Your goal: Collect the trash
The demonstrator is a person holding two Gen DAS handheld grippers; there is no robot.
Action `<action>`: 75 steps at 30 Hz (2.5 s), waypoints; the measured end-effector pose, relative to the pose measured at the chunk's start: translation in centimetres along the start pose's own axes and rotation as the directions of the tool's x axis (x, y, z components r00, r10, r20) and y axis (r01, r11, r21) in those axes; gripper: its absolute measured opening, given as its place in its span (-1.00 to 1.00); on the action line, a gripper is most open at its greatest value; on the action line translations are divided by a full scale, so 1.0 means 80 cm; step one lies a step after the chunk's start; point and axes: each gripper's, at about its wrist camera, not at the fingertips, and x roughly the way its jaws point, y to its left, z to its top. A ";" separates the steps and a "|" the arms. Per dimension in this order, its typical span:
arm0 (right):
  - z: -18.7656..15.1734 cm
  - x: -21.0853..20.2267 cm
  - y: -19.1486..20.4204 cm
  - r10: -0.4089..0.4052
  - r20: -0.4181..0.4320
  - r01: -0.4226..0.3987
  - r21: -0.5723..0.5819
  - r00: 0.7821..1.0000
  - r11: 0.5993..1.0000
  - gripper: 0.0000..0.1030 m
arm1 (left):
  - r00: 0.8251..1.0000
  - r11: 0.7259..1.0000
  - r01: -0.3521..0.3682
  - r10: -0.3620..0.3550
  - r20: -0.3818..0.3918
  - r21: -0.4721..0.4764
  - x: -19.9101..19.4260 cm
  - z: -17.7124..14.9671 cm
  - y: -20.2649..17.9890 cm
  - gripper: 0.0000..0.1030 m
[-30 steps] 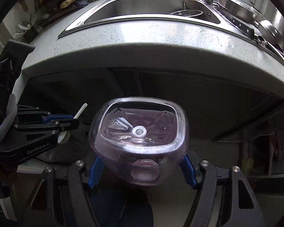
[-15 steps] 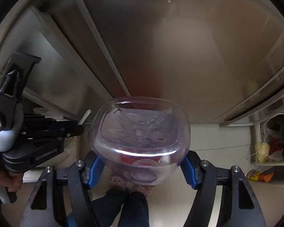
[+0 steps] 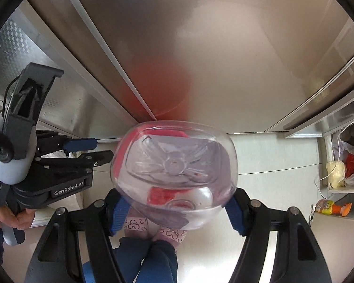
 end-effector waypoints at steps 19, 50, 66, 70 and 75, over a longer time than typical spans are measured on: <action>0.020 0.020 0.061 0.048 -0.055 -0.054 -0.117 0.997 0.992 0.31 | 0.998 0.987 -0.056 0.060 0.021 -0.152 -0.043 -0.038 0.081 0.55; 0.037 -0.095 0.120 -0.036 -0.064 0.025 -0.155 0.997 0.988 0.49 | 0.988 0.973 -0.121 0.137 0.072 -0.196 -0.198 -0.062 0.098 0.66; 0.116 -0.445 0.230 0.141 0.318 0.004 -0.417 0.937 0.909 0.81 | 0.836 0.871 -0.212 0.396 0.379 -0.442 -0.585 -0.120 0.087 0.73; 0.122 -0.499 0.234 0.270 0.388 -0.040 -0.509 0.881 0.860 0.97 | 0.737 0.763 -0.268 0.556 0.385 -0.589 -0.644 -0.144 0.066 0.76; 0.108 -0.539 0.220 0.375 0.439 -0.024 -0.623 0.816 0.782 0.99 | 0.641 0.636 -0.255 0.675 0.365 -0.728 -0.692 -0.182 0.015 0.83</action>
